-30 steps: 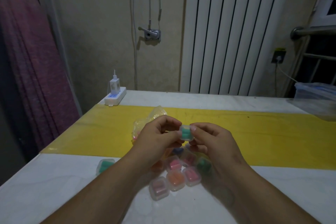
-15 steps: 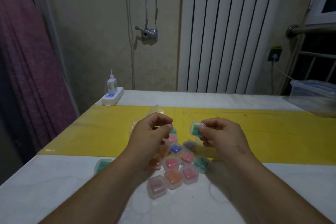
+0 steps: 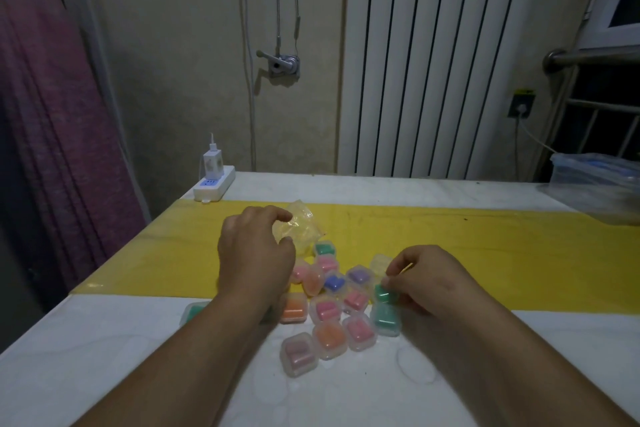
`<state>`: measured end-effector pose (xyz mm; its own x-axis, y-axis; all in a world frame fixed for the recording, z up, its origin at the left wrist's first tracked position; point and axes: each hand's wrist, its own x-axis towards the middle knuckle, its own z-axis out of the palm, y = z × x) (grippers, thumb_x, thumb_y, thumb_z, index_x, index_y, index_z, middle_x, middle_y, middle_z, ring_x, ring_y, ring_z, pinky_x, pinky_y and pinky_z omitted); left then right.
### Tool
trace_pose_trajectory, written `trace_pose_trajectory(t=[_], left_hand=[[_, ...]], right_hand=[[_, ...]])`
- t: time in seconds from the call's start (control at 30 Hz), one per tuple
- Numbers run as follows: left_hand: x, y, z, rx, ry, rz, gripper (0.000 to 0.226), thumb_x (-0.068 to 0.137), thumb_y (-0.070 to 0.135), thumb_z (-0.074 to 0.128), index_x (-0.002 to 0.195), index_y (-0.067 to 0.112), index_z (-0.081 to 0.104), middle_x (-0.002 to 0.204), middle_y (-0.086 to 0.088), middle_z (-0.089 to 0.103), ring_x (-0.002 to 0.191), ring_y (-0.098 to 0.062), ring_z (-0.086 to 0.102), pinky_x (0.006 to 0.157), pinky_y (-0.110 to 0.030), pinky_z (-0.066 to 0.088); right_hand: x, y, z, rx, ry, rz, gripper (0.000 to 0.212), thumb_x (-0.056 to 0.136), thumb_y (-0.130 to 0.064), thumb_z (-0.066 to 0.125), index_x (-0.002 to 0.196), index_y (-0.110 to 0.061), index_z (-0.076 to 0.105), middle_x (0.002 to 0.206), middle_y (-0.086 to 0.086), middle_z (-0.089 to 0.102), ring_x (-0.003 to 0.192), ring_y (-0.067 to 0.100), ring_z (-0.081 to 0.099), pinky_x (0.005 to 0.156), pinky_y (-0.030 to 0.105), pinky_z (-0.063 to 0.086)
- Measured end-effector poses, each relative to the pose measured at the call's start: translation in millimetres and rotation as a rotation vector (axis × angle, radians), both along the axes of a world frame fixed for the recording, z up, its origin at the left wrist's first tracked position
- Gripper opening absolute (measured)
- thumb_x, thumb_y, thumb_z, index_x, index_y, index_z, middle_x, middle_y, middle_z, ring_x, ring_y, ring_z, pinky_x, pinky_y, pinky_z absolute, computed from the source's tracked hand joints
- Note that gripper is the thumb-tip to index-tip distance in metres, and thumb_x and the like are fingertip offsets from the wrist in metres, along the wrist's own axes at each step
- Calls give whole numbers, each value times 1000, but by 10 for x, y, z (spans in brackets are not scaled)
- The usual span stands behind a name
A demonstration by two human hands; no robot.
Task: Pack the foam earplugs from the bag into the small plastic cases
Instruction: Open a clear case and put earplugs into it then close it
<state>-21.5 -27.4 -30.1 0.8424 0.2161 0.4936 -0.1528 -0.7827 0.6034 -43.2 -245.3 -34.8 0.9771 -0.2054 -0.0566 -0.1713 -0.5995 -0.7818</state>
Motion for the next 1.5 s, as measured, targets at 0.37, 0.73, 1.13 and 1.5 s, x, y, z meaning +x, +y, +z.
trace_pose_trajectory(t=[0.37,0.73,1.13,1.5], left_hand=[[106,58,-63,138,76,88,23,94,28,53,112,37,64,102,8,66,103,-18,50,80,-31,35],[-83,-138,-3,236,-206,-262,23,79,20,64,97,32,72,91,13,66,101,-19,54,79,-31,27],[-43,-150,-32,154,-366,-326,34,65,14,63,94,31,71,81,24,51,90,-17,55,76,-32,36],[-135,-131,13,-318,-62,-578,88,58,15,60,138,44,37,138,15,44,127,-2,40,98,-16,35]], right_hand=[[-118,247,87,7,-436,53,11,85,-30,72,95,-34,68,95,-17,66,70,0,53,62,17,40],[-217,444,123,-153,-611,129,34,79,-48,72,110,-35,67,86,-19,65,90,1,53,78,22,45],[-148,420,158,-479,-898,273,22,77,-32,55,60,-20,51,66,-3,57,71,22,54,68,38,47],[-172,395,113,134,-821,72,36,80,-4,72,54,-8,47,83,-7,73,87,-2,66,67,17,50]])
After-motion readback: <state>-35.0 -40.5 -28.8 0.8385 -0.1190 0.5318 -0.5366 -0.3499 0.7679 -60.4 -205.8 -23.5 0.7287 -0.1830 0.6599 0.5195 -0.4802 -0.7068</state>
